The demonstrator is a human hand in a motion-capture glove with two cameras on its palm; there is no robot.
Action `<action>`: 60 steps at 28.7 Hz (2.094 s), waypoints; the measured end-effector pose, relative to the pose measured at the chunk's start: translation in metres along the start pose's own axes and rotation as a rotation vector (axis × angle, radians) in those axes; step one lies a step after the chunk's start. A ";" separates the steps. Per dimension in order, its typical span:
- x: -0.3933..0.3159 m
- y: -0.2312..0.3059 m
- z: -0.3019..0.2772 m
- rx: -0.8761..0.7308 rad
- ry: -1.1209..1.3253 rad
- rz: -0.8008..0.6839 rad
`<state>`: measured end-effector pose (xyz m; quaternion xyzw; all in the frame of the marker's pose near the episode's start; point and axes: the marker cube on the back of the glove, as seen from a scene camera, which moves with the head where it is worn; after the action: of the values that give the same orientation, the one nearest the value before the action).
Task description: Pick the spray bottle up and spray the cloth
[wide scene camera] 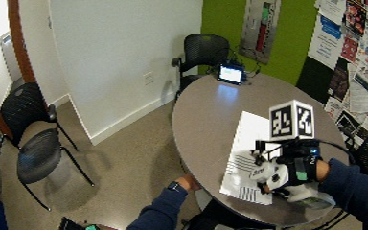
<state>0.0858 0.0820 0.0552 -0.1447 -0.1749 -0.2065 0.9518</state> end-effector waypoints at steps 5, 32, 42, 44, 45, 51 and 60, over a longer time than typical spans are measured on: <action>-0.022 0.012 -0.022 0.143 -0.053 -0.060; -0.084 -0.142 -0.096 0.791 -0.780 -0.565; -0.074 -0.151 -0.080 0.771 -0.817 -0.569; -0.076 -0.153 -0.080 0.774 -0.817 -0.584; -0.076 -0.154 -0.080 0.778 -0.818 -0.593; -0.073 -0.160 -0.073 0.771 -0.840 -0.611; -0.051 -0.144 -0.054 0.624 -0.671 -0.605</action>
<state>-0.0068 -0.0454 0.0157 0.1434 -0.5555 -0.3518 0.7397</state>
